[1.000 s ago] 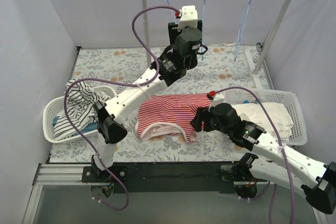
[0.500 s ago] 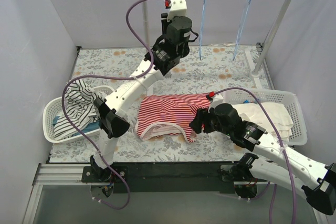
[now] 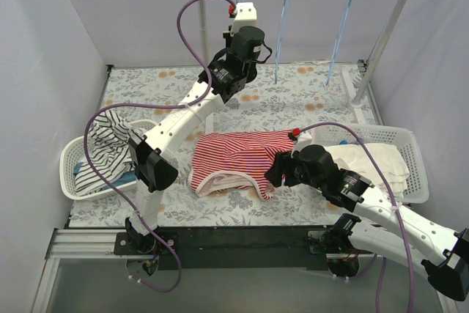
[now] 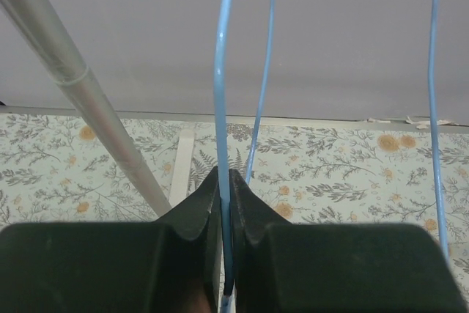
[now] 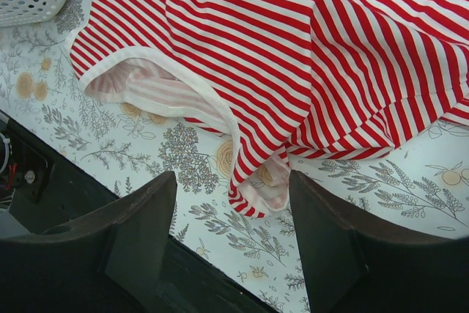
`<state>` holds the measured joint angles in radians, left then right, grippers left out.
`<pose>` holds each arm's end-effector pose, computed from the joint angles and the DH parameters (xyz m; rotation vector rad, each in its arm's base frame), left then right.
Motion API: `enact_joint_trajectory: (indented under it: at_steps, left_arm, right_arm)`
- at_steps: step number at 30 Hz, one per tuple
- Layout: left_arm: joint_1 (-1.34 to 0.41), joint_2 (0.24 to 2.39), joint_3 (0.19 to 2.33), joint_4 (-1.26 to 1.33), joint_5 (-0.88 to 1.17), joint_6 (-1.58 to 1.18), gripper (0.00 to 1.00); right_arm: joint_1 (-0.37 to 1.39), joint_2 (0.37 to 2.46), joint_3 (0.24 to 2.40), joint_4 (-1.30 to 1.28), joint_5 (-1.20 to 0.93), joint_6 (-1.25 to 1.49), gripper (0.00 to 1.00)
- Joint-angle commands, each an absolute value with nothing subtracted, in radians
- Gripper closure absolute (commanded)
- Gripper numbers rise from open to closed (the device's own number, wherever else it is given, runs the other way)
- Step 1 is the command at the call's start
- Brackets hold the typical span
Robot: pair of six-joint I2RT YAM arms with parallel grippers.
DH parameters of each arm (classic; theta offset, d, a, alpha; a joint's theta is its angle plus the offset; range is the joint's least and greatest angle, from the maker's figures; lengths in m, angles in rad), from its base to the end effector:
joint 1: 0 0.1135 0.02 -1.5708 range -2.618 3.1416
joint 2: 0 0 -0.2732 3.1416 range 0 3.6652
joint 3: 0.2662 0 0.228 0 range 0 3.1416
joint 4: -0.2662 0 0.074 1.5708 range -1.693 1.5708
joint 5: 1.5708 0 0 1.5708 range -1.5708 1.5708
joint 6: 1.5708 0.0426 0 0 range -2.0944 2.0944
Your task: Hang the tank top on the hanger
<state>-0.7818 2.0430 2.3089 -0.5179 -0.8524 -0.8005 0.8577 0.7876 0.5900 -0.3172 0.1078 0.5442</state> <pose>0.3345 -0.2869 0.4470 -0.5967 1.6462 -0.3833 0.1055 0.1150 0.2654 -0.2710 2.1516 0.7259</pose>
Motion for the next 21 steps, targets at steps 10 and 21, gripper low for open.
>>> enact_joint_trajectory:
  at_steps: [10, 21]
  left_arm:
    - [-0.776, 1.833, 2.206, -0.374, -0.796, -0.689, 1.00]
    - [-0.778, 1.671, 2.056, -0.411, -0.626, -0.709, 1.00]
  right_arm:
    - [0.856, 0.805, 0.638, -0.311, 0.138, 0.528, 0.30]
    - [0.856, 0.804, 0.658, -0.324, 0.178, 0.503, 0.29]
